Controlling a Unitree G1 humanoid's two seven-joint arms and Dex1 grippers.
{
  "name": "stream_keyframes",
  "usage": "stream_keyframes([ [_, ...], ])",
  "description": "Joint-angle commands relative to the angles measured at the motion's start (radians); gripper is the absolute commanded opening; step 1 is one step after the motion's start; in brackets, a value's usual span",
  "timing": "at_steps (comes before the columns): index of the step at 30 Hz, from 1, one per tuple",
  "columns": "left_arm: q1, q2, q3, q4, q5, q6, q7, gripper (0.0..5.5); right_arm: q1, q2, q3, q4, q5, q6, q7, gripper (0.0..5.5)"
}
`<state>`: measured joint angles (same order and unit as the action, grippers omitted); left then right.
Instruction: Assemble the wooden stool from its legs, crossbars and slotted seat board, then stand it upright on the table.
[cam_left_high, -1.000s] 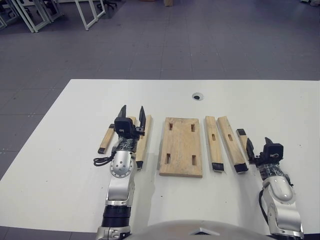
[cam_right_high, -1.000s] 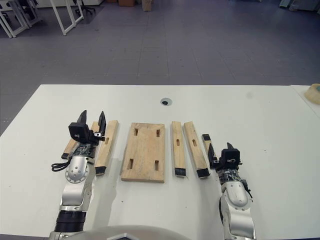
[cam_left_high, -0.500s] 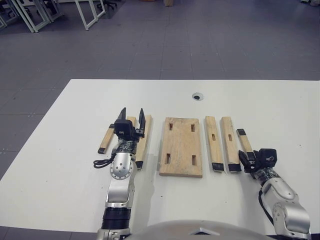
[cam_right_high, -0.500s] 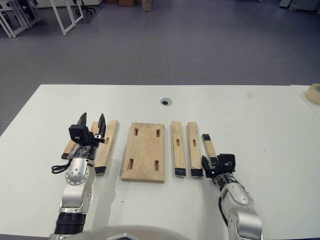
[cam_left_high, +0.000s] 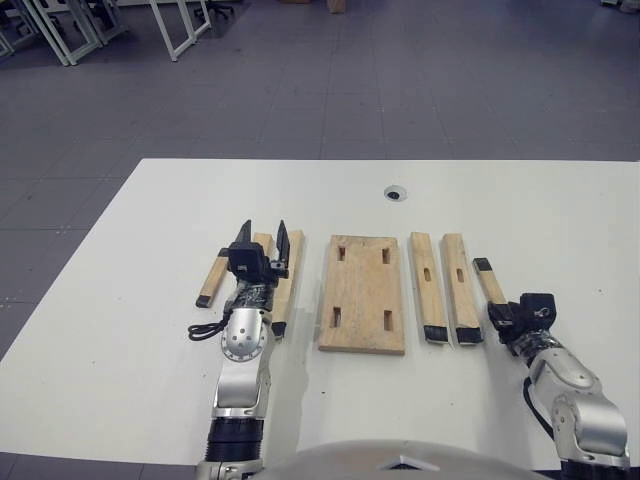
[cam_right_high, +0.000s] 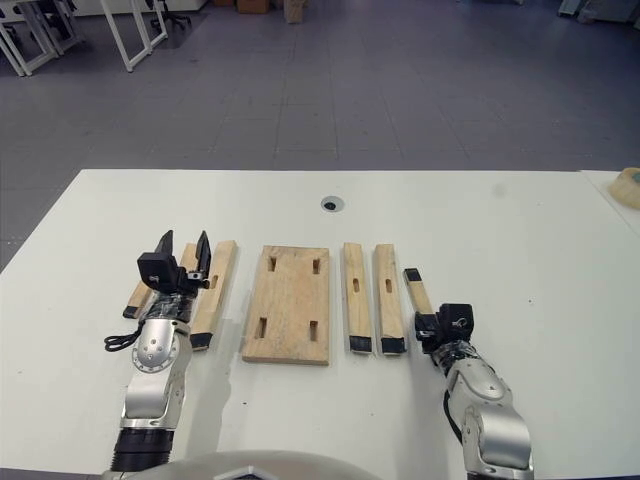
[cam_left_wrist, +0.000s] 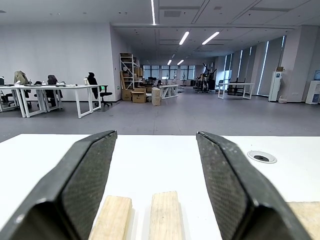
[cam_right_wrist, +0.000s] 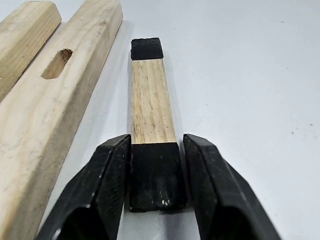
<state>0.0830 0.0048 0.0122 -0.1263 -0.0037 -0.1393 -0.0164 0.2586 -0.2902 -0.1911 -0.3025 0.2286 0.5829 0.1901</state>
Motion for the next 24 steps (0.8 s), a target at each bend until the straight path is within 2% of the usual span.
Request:
stream_keyframes([
  [1, -0.011, -0.005, 0.005, -0.002, -0.011, 0.016, 0.004, 2.95, 0.005, 0.003, 0.015, 0.028, 0.007, 0.032, 0.017, 1.28],
  [7, -0.067, 0.005, 0.03, -0.037, -0.084, 0.085, -0.023, 2.95, -0.11, 0.004, -0.031, 0.012, -0.018, -0.107, -0.03, 1.28],
  [9, -0.128, -0.003, 0.033, -0.067, -0.18, 0.18, -0.058, 2.95, -0.187, -0.013, -0.042, -0.01, -0.021, -0.172, -0.028, 1.28],
  [11, -0.202, -0.017, 0.033, -0.097, -0.274, 0.307, -0.068, 2.95, -0.234, -0.052, -0.001, -0.027, -0.045, -0.212, 0.019, 1.28],
  [13, -0.265, -0.042, 0.035, -0.143, -0.418, 0.45, -0.078, 2.95, -0.26, -0.084, 0.039, -0.052, -0.055, -0.25, 0.079, 1.28],
  [16, -0.315, -0.089, 0.056, -0.23, -0.752, 0.691, -0.076, 2.95, -0.302, -0.121, 0.095, -0.118, -0.017, -0.274, 0.189, 1.28],
  [18, -0.328, -0.085, 0.081, -0.255, -0.954, 0.811, -0.064, 3.32, -0.335, -0.142, 0.129, -0.141, 0.011, -0.274, 0.262, 1.28],
  [21, -0.352, -0.084, 0.136, -0.241, -1.178, 0.887, -0.006, 3.8, -0.379, -0.16, 0.169, -0.14, 0.031, -0.286, 0.341, 1.28],
  [24, -0.361, -0.084, 0.163, -0.217, -1.314, 0.904, 0.031, 3.85, -0.4, -0.168, 0.196, -0.138, 0.033, -0.314, 0.391, 1.28],
])
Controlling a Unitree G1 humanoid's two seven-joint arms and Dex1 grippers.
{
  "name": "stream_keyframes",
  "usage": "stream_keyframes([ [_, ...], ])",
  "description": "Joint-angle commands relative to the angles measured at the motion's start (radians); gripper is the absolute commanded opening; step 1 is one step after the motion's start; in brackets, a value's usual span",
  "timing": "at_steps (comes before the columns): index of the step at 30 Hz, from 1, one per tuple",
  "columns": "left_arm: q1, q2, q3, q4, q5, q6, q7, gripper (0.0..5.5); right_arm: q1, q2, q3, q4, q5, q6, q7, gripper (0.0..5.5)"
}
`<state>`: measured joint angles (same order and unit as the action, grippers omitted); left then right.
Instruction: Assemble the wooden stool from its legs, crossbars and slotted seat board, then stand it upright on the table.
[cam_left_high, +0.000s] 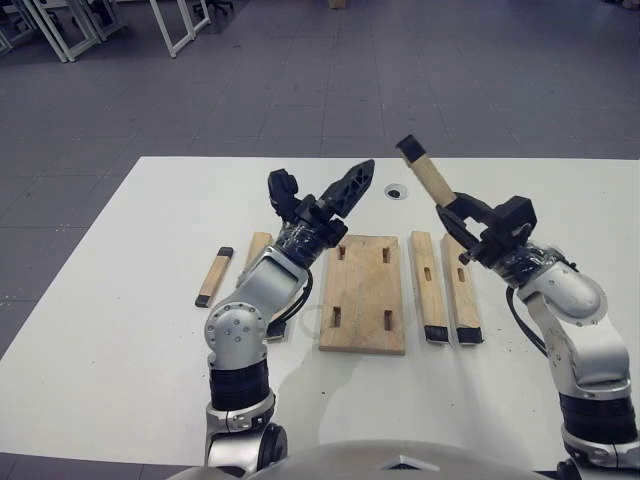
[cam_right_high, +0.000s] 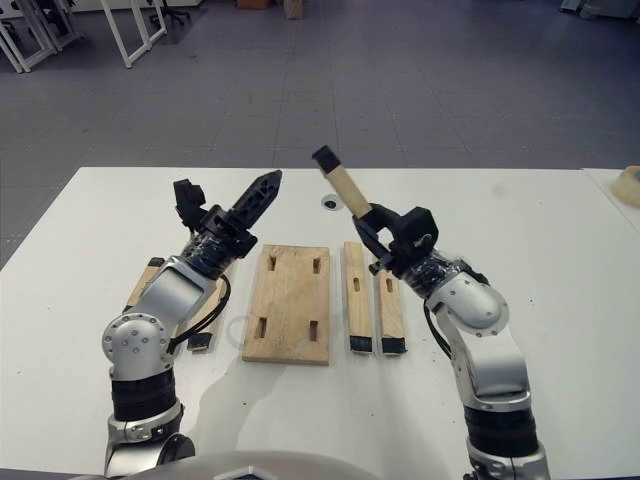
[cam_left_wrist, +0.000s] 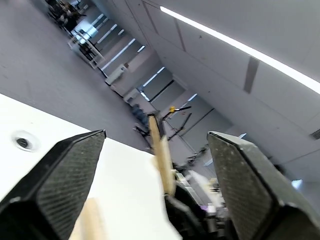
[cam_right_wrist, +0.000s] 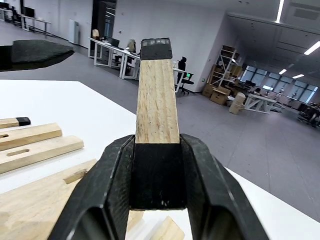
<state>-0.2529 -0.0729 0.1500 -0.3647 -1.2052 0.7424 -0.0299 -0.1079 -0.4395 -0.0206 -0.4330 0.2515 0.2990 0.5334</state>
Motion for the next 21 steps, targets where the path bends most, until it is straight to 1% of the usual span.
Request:
stream_keyframes([
  [1, -0.025, -0.007, 0.025, 0.026, -0.139, 0.022, 0.061, 3.85, -0.039, -0.015, 0.028, -0.007, 0.015, -0.038, 0.057, 1.28],
  [6, -0.016, 0.02, -0.02, 0.039, -0.145, 0.041, 0.086, 3.85, -0.052, -0.018, 0.05, -0.003, 0.034, -0.072, 0.111, 1.28],
  [10, -0.023, 0.018, -0.04, 0.052, -0.152, 0.044, 0.093, 3.85, -0.048, -0.026, 0.084, -0.019, 0.039, -0.071, 0.157, 1.28],
  [15, -0.034, 0.043, -0.052, 0.028, -0.118, 0.015, 0.028, 3.85, -0.03, -0.038, 0.106, -0.033, 0.032, -0.063, 0.182, 1.28],
  [18, -0.026, 0.094, -0.081, 0.015, -0.013, -0.004, -0.015, 3.34, -0.024, -0.042, 0.108, -0.045, 0.039, -0.048, 0.18, 1.28],
  [21, -0.014, 0.118, -0.106, 0.009, 0.045, -0.014, -0.055, 2.8, -0.012, -0.051, 0.114, -0.05, 0.028, -0.041, 0.178, 1.28],
])
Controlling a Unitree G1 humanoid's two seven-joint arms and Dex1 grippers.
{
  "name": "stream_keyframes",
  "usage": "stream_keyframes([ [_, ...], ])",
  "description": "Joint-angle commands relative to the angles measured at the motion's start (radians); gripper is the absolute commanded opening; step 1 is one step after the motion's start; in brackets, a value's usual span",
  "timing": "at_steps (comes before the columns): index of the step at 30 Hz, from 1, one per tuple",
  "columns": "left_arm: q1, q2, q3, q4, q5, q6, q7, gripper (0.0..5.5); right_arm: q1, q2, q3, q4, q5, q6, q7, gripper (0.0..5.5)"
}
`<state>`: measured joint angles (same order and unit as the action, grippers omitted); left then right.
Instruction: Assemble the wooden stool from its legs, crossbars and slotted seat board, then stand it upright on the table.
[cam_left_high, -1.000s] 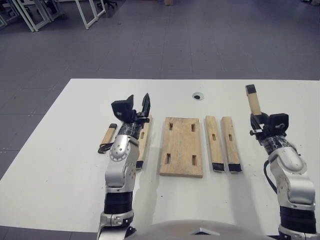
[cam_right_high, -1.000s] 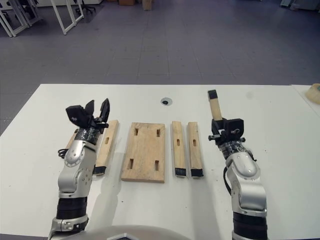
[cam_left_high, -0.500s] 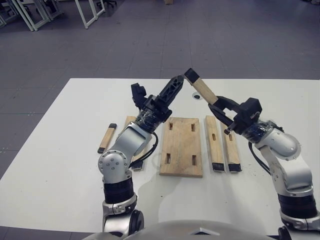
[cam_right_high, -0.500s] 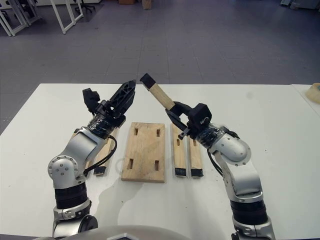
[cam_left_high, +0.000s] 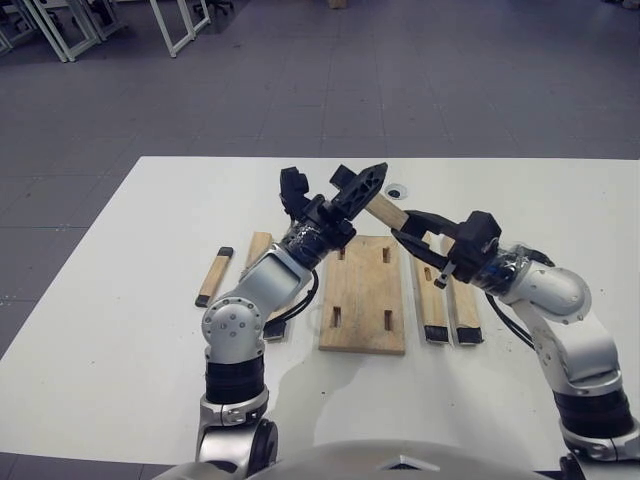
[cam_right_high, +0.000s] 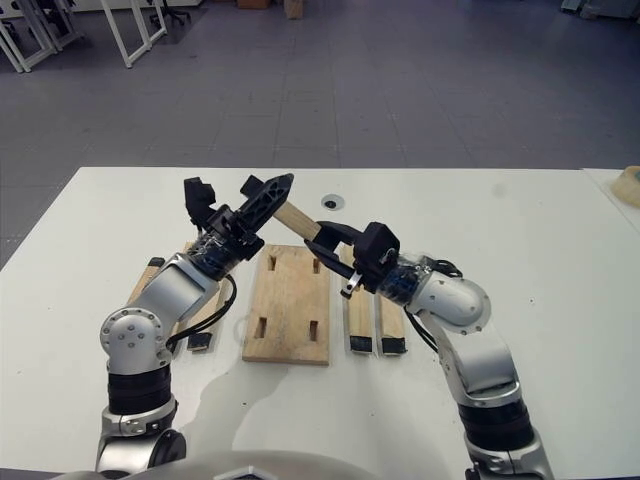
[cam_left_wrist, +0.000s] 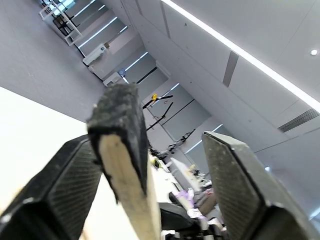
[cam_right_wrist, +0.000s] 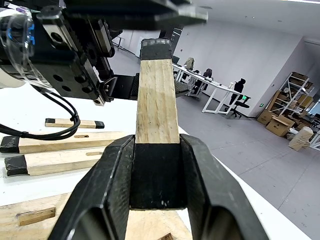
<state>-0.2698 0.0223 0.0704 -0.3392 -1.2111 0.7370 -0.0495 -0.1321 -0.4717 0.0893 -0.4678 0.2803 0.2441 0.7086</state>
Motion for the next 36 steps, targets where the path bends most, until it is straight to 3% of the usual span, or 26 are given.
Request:
stream_keyframes([
  [1, 0.008, 0.024, -0.029, -0.017, 0.058, -0.01, -0.045, 2.51, 0.016, -0.019, 0.005, -0.018, -0.003, 0.016, -0.001, 1.28],
  [12, 0.016, 0.002, 0.019, -0.002, 0.052, -0.023, -0.054, 0.64, 0.018, -0.024, -0.022, -0.02, 0.049, 0.063, -0.013, 1.28],
  [20, 0.033, 0.002, 0.028, 0.025, 0.054, -0.006, -0.019, 0.46, 0.028, -0.038, -0.014, -0.024, 0.035, 0.051, 0.001, 1.28],
  [28, 0.062, 0.031, 0.083, 0.071, 0.13, -0.033, 0.006, 0.44, 0.029, -0.045, -0.027, -0.002, 0.015, 0.063, -0.026, 3.11],
  [32, 0.121, 0.157, 0.129, 0.007, 0.394, -0.16, 0.035, 0.44, 0.038, -0.04, -0.053, 0.066, -0.037, 0.064, -0.09, 3.15],
  [36, 0.239, 0.311, 0.121, -0.123, 0.611, -0.146, 0.054, 0.44, 0.076, -0.032, -0.051, 0.097, -0.086, 0.066, -0.149, 3.15],
])
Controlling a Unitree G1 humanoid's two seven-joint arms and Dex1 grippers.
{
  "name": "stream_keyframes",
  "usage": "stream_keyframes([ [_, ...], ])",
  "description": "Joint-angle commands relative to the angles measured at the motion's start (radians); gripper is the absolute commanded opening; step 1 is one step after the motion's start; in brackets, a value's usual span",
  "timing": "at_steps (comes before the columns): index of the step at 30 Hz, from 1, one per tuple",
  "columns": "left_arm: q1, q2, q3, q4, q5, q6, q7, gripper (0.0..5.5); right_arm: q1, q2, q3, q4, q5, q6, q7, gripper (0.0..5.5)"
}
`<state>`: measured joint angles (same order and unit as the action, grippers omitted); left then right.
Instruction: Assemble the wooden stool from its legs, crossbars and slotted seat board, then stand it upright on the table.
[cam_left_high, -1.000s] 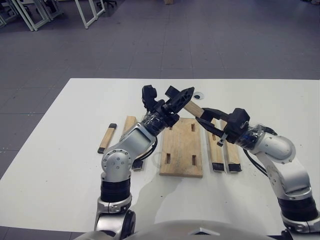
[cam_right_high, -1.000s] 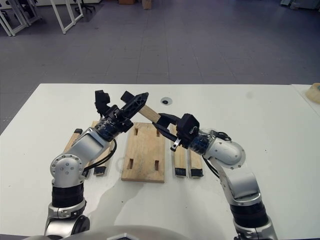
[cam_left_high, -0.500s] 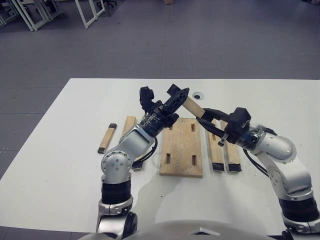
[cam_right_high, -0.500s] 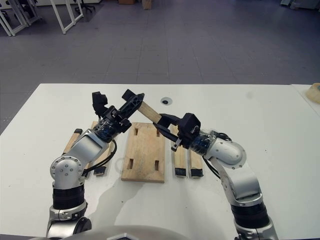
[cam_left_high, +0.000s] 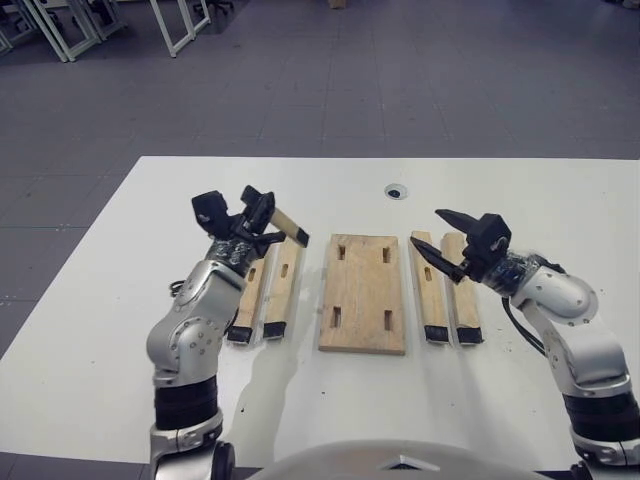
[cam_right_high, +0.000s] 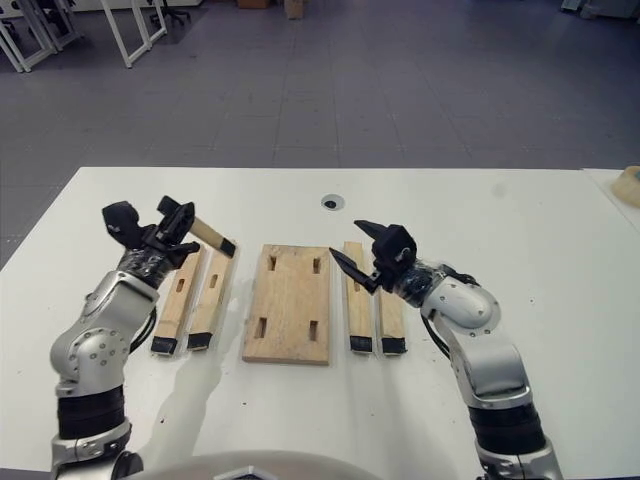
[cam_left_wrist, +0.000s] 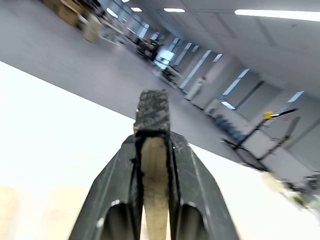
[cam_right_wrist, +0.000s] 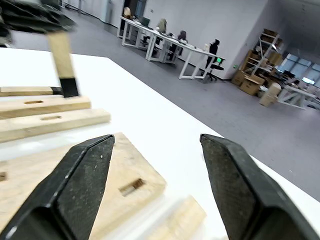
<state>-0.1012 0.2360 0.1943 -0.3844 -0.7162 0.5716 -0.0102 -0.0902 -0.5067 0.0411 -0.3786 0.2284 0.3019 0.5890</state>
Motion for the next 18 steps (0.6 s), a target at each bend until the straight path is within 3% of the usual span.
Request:
stream_keyframes([
  [1, 0.09, 0.121, 0.011, -0.086, 0.142, 0.024, 0.009, 0.44, 0.053, 0.005, 0.002, 0.001, -0.04, 0.008, -0.037, 3.15],
  [18, 0.143, 0.089, 0.061, 0.07, 0.223, -0.051, -0.103, 0.44, 0.075, 0.0, 0.016, -0.011, -0.064, 0.003, -0.041, 3.15],
])
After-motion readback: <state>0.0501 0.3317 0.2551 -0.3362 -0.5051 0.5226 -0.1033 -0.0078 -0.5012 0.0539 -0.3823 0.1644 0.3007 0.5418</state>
